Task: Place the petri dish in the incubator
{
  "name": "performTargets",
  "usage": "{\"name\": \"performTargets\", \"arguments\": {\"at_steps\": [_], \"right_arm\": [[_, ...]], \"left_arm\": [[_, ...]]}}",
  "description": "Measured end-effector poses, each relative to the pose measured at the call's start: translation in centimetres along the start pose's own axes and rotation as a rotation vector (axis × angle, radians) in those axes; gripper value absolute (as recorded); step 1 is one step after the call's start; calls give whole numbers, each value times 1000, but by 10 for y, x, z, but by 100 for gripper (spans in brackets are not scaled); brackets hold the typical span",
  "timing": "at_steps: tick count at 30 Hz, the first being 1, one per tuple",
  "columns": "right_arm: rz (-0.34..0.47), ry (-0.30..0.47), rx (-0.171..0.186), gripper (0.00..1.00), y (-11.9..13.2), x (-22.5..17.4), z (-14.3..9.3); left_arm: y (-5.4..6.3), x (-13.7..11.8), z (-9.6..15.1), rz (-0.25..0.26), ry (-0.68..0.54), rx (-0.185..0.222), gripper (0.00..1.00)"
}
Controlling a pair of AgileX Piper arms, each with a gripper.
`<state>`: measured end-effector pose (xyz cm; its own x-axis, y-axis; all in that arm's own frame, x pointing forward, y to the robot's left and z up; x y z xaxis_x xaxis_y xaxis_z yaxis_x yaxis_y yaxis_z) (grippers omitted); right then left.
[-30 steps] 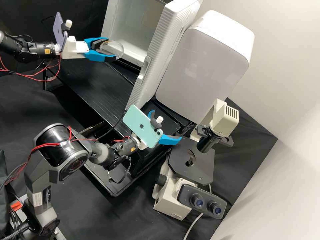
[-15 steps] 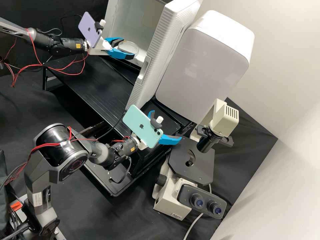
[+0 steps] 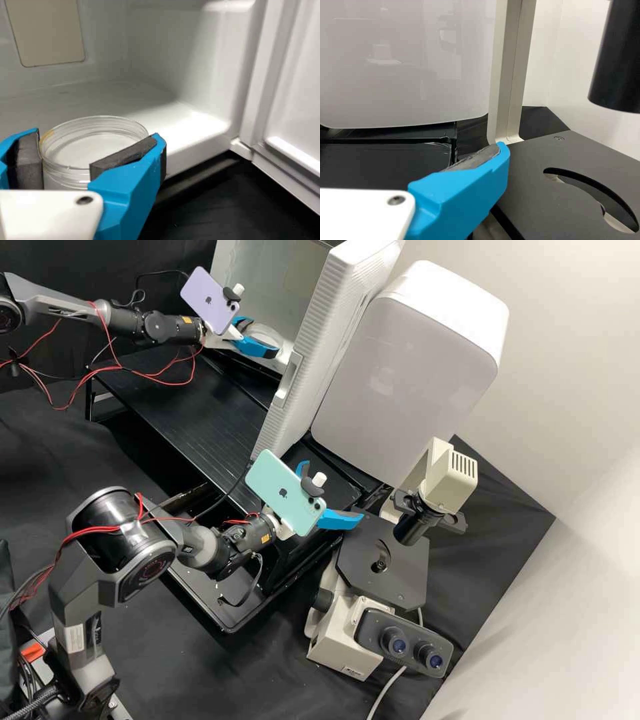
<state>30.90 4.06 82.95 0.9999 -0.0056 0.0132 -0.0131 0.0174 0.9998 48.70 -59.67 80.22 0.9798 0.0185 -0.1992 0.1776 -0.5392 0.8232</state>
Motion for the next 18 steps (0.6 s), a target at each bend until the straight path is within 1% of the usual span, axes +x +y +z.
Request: {"name": "performTargets", "arguments": {"at_steps": [2, 3, 4, 5, 6, 7, 8, 9, 10, 14, 16, 18], "right_arm": [[0, 0, 0, 100, 0, 0, 0], [0, 0, 0, 100, 0, 0, 0], [0, 0, 0, 100, 0, 0, 0], [0, 0, 0, 100, 0, 0, 0], [0, 0, 0, 100, 0, 0, 0], [0, 0, 0, 100, 0, 0, 0], [0, 0, 0, 100, 0, 0, 0], [0, 0, 0, 100, 0, 0, 0], [0, 0, 0, 100, 0, 0, 0], [0, 0, 0, 100, 0, 0, 0], [0, 0, 0, 100, 0, 0, 0], [0, 0, 0, 100, 0, 0, 0]], "left_arm": [[5, 3, 0, 5, 12, 1, 0], [5, 4, 0, 2, 21, -19, 0], [6, 6, 0, -2, 28, -23, 0], [6, 8, 0, -6, 34, -19, 0], [7, 10, 0, -9, 38, 2, 0], [9, 13, 0, -10, 42, -12, 0], [10, 15, 1, -11, 45, -4, 0], [11, 17, 1, -10, 46, -19, 0], [12, 19, 2, -8, 45, -24, 0], [11, 28, 2, 4, 49, -27, 0], [9, 34, 2, 11, 51, -38, 0], [11, 37, 2, 21, 56, -56, 0]]}}
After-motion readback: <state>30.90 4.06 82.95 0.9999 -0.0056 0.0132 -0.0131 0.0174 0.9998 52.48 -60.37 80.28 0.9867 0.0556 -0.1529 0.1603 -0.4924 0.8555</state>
